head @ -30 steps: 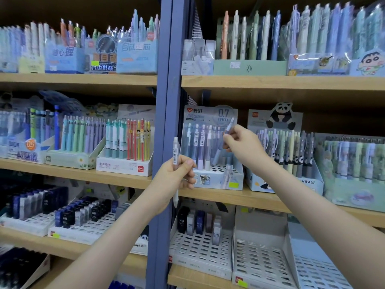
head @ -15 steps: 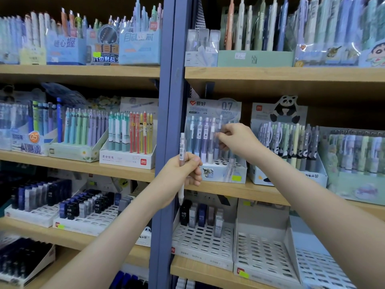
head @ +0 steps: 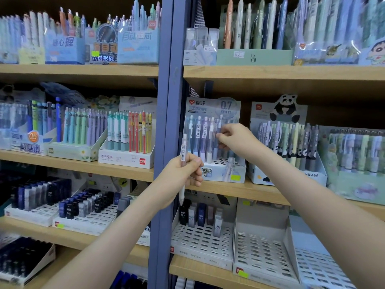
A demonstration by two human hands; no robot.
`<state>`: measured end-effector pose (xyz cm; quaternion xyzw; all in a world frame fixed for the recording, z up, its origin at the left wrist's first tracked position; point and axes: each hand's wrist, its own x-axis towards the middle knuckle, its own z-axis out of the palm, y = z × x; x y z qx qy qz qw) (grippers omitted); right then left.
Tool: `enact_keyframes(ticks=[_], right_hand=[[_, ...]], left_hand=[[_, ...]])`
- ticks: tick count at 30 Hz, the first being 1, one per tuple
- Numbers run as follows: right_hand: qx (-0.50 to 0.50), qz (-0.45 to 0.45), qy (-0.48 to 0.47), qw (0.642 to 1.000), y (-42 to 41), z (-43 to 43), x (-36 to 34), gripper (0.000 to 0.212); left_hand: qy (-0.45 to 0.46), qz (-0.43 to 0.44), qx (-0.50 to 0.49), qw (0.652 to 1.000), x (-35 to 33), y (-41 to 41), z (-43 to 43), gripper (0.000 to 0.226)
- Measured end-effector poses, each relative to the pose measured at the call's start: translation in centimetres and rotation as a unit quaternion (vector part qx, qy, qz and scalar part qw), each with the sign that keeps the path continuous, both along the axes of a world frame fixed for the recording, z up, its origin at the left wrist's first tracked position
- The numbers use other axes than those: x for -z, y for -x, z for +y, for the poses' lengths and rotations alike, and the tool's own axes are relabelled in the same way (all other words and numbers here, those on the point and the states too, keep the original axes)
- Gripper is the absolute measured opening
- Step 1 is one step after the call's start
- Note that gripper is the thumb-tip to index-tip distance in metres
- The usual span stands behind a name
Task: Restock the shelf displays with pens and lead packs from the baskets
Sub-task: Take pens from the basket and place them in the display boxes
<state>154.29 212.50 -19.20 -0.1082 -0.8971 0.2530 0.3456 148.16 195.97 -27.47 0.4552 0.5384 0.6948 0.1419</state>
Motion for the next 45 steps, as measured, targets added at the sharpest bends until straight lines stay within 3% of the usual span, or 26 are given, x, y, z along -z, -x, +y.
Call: enact_keyframes(ticks=[4, 7, 10, 14, 21, 24, 30, 35, 45], right_hand=[[0.008, 0.003, -0.016, 1.000, -0.7, -0.2, 0.3, 0.015], [0.029, 0.106, -0.026, 0.994, -1.8, -0.7, 1.3, 0.030], [0.023, 0.139, -0.026, 0.990, -2.6, -0.8, 2.3, 0.034], [0.035, 0.107, 0.009, 0.994, -2.3, -0.2, 1.9, 0.030], [0.061, 0.041, -0.054, 0.996, 0.1, -0.6, 0.9, 0.016], [0.041, 0.056, -0.031, 0.997, 0.3, -0.6, 0.2, 0.020], [0.040, -0.026, -0.027, 0.998, 0.5, -0.4, 0.4, 0.018], [0.039, -0.030, -0.006, 0.999, 0.6, 0.0, 0.9, 0.014], [0.051, -0.029, -0.063, 0.996, 0.2, 0.0, 1.4, 0.013]], left_hand=[[0.016, 0.003, -0.003, 1.000, 0.0, -0.2, 0.2, 0.020], [0.025, 0.010, -0.005, 1.000, 0.0, -0.3, 0.3, 0.020], [0.024, 0.010, 0.000, 1.000, -0.1, -0.5, 0.5, 0.021], [0.017, 0.009, 0.001, 1.000, -0.3, -0.9, 0.9, 0.021], [-0.033, 0.009, -0.080, 0.996, -0.8, -0.2, 0.9, 0.022], [-0.038, -0.004, -0.093, 0.995, -0.8, 0.3, 0.8, 0.021], [-0.033, 0.009, -0.090, 0.995, -0.8, 0.4, 1.1, 0.021], [-0.026, 0.014, -0.078, 0.997, -0.7, 0.4, 1.0, 0.021], [-0.025, 0.007, -0.075, 0.997, -0.8, 0.4, 0.8, 0.020]])
